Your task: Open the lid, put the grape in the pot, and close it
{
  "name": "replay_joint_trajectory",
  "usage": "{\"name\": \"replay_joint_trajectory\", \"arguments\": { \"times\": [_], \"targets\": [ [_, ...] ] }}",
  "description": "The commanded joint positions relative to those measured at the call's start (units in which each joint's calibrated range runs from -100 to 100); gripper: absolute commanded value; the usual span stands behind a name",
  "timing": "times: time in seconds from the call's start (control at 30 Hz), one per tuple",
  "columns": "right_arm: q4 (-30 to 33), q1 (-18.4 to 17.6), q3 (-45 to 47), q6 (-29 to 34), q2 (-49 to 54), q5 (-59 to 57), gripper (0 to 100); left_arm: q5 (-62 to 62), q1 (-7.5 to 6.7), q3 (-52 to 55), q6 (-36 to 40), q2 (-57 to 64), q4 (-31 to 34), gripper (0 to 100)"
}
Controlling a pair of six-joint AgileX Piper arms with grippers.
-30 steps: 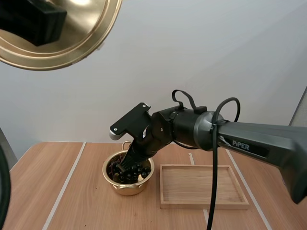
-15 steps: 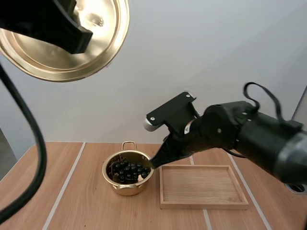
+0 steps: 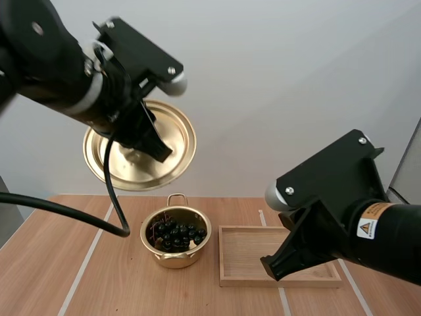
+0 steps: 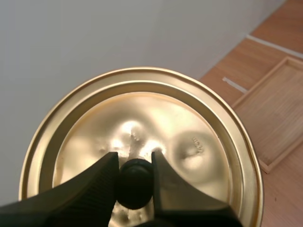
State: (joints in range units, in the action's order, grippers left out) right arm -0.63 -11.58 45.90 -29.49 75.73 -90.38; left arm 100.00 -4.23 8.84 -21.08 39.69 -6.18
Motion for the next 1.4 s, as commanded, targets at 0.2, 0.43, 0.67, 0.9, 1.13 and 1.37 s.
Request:
{"name": "replay_joint_trajectory", "arguments": {
  "times": [0.2,0.43,0.67,0.9,1.13,1.37],
  "targets": [
    [-1.4,2.5,0.4,0.4,5.3,-5.1,0,-13.0,-0.21,17.9,-7.0,-11.6,-10.7,0],
    [-1.3,2.5,0.7,0.4,5.3,-6.0,0,-18.3,-0.21,18.2,-7.1,-22.5,-10.7,0],
    [-1.1,2.5,0.7,0.4,5.3,-6.0,0,-22.0,-0.21,18.2,-8.9,-31.6,-10.7,0],
    [-0.4,2.5,0.7,0.4,5.3,-6.0,0,-24.5,-0.21,18.2,-10.3,-36.6,-12.0,0],
    [0.1,2.8,0.7,0.4,5.3,-6.0,0,-32.0,-0.21,21.4,-12.0,-38.7,-12.4,0],
    [0.1,3.0,0.7,0.3,5.3,-6.0,0,-35.9,-0.21,22.8,-12.8,-39.1,-12.4,0]
  ]
}}
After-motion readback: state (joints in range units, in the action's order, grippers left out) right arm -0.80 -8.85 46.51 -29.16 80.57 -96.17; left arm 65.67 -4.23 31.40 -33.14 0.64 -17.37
